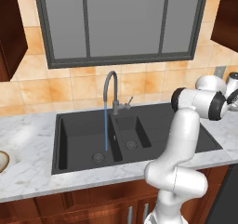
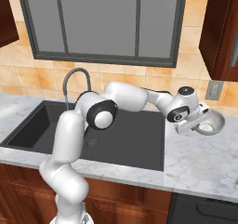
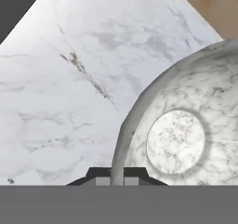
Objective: Rinse each bowl for a few seconds and place them down in the sink or on the counter.
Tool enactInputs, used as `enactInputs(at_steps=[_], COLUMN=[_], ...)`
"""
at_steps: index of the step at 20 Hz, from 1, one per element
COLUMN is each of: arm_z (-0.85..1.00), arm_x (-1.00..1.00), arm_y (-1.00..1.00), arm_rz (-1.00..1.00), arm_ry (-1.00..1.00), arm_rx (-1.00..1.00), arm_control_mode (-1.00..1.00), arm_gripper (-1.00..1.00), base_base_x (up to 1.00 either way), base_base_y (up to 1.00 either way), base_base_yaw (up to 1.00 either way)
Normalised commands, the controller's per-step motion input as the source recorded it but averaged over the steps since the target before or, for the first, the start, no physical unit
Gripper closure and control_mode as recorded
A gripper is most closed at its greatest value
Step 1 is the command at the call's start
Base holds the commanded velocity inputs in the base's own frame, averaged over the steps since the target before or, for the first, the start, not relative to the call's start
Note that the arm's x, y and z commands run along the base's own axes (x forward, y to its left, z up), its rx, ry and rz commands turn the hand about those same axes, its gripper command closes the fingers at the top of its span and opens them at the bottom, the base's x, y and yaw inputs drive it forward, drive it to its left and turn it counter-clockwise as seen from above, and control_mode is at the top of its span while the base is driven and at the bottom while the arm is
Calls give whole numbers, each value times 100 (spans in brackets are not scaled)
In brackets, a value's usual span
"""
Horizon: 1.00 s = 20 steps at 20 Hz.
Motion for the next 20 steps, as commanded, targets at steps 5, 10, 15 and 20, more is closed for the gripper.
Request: enactInputs(at_steps=[5,10,15,20], arm_z=[71,52,49,55], arm_x=[-48,-42,-48,-48], arm_y=[54,77,75,61], arm_rz=[25,23,26,30], arm_ry=[8,9,6,5], arm_rx=[-9,-14,-20,-24], arm_control_mode=[-100,-100,-100,-100], arm_gripper=[100,100,100,100], base_base_x=[0,0,0,0], base_base_y=[0,0,0,0], base_base_yaw=[0,0,0,0])
